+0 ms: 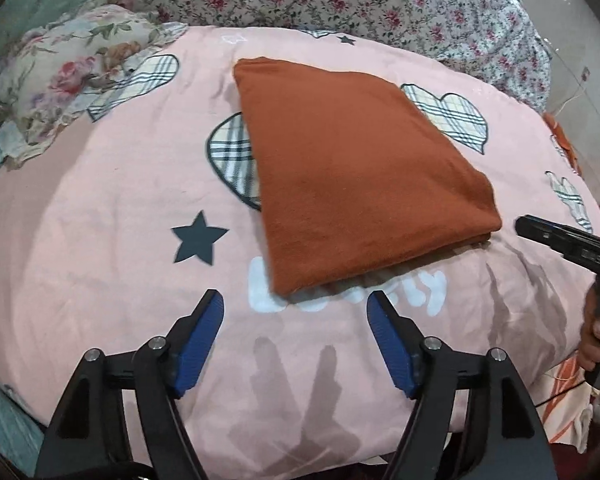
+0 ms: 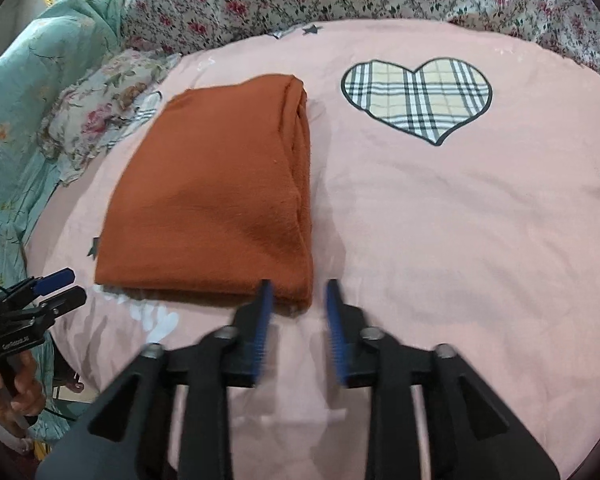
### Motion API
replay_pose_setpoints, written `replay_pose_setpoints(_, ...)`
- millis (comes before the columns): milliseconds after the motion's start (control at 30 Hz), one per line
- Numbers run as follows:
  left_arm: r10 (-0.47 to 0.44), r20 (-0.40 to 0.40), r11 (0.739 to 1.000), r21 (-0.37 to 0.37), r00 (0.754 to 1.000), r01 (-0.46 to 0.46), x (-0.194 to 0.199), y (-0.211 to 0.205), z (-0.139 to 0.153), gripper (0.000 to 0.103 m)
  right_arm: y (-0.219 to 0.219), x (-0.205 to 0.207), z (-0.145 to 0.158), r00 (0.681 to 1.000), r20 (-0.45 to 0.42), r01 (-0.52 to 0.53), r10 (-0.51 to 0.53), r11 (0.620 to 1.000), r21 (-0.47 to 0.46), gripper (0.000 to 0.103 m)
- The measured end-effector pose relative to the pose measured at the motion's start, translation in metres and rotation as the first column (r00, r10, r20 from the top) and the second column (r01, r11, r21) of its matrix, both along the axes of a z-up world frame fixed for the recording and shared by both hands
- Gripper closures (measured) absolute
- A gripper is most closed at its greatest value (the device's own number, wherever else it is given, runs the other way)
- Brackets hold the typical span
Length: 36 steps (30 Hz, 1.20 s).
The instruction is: Fold small clothes
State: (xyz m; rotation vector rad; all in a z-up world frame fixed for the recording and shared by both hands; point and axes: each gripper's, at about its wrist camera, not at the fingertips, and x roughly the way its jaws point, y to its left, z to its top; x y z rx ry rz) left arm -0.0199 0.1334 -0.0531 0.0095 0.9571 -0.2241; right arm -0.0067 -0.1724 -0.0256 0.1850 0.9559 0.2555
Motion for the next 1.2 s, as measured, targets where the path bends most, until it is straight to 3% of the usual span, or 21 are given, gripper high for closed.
replay_pose_setpoints(267, 0.040, 0.039, 0.991, 0.129, 0.998, -0.044, -0.022, -0.004, 0.003, 0.022, 0.018, -0.024, 0.006, 0.997, 0.016, -0.079, 0.079, 0.997, -0.019, 0.047)
replay_pose_setpoints(400, 0.043, 0.050, 0.985, 0.167, 0.998, -0.051, -0.029, -0.006, 0.001, 0.021, 0.025, -0.031, 0.003, 0.994, 0.005, -0.109, 0.109, 0.994, -0.022, 0.034)
replay_pose_setpoints(733, 0.076, 0.074, 0.985, 0.149, 0.994, -0.087, 0.000, -0.009, 0.010, 0.018, 0.032, -0.014, 0.006, 0.992, 0.024, -0.120, 0.121, 0.992, -0.032, 0.018)
replay_pose_setpoints(1200, 0.137, 0.067, 0.974, 0.171, 0.988, -0.147, 0.039, -0.012, 0.015, 0.017, 0.039, 0.028, 0.010, 0.993, -0.001, -0.122, 0.122, 0.989, -0.082, 0.012)
